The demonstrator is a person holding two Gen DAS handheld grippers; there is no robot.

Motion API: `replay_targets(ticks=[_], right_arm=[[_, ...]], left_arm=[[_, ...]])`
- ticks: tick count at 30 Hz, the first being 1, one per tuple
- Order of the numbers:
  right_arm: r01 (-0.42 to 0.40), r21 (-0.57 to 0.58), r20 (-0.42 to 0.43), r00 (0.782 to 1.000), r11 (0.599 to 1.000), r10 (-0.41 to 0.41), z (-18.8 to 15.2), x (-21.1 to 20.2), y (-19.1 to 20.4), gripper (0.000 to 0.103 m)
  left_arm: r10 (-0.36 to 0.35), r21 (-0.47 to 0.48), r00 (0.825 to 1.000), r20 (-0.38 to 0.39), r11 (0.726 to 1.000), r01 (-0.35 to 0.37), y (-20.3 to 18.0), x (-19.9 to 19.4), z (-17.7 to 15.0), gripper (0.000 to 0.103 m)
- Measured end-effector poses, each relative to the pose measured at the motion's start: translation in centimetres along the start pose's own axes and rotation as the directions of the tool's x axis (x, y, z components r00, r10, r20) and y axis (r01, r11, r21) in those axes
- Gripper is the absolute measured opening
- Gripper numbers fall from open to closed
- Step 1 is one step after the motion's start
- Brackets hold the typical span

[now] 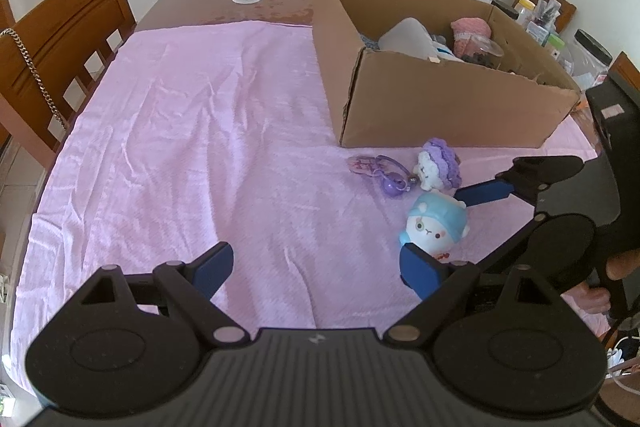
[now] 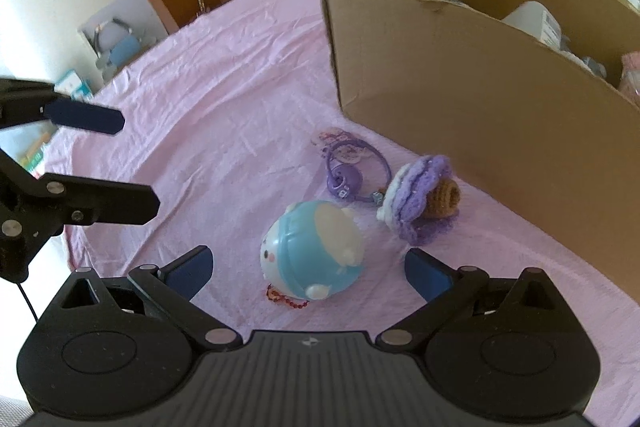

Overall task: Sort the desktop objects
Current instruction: 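Grasp the blue-and-white ball toy with the right tool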

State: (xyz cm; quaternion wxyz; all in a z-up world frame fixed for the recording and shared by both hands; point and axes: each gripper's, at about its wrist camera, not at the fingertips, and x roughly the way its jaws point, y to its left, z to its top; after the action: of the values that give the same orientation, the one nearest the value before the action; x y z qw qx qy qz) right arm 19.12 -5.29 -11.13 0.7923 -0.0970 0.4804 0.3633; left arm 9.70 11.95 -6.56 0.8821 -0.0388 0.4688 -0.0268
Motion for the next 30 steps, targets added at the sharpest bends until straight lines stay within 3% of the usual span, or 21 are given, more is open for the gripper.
replay_targets(ticks=[5,7,13,18,22,24,25,28,30], right_arm=[[-0.038,0.020,-0.053,0.998,0.999,0.039,0.1,-0.5,0.1,0.103],[-0.098,0.020,-0.043,0.994,0.995,0.099,0.1,-0.7,0.4,0.103],[-0.115,0.028,-0.011,0.993,0.993,0.115,0.1,-0.3,0.6,0.103],[-0.082,0.020,0.067,0.995,0.996,0.080,-0.8,-0.7,-0.6,0.097],[-0.027,0.025,0.066,0.998,0.999,0.025,-0.8,-1.2,-0.6,0.079],[-0.077,0.027,0.032,0.997,0.997,0.076,-0.5,-1.4,-0.2,0.070],[-0.106,0.019,0.029,0.994,0.994,0.105,-0.5,-1.4,0.1,0.069],[-0.088,-0.001,0.049,0.995,0.996,0.088,-0.8,-1.0,0.8,0.070],[-0.110,0.038,0.070,0.992,0.993,0.107,-0.9,-1.0,0.2,0.070]], left_arm=[[0.001,-0.004,1.000,0.007,1.000,-0.001,0.1,-0.1,0.0,0.090],[0.003,-0.004,1.000,0.009,1.000,-0.003,0.0,-0.1,0.1,0.090],[0.007,0.014,1.000,0.016,1.000,-0.007,-0.4,-0.3,0.2,0.090],[0.004,0.017,1.000,0.019,1.000,-0.005,-0.6,-0.4,0.3,0.090],[0.009,0.024,1.000,0.022,1.000,-0.010,-0.9,-0.4,0.4,0.090],[0.010,0.024,1.000,0.021,1.000,-0.010,-0.9,-0.4,0.5,0.090],[0.009,0.024,1.000,0.021,1.000,-0.010,-1.0,-0.4,0.6,0.090],[0.007,0.032,1.000,0.021,0.999,-0.008,-1.2,-0.5,0.6,0.090],[0.007,0.037,1.000,0.020,0.999,-0.007,-1.3,-0.5,0.6,0.090]])
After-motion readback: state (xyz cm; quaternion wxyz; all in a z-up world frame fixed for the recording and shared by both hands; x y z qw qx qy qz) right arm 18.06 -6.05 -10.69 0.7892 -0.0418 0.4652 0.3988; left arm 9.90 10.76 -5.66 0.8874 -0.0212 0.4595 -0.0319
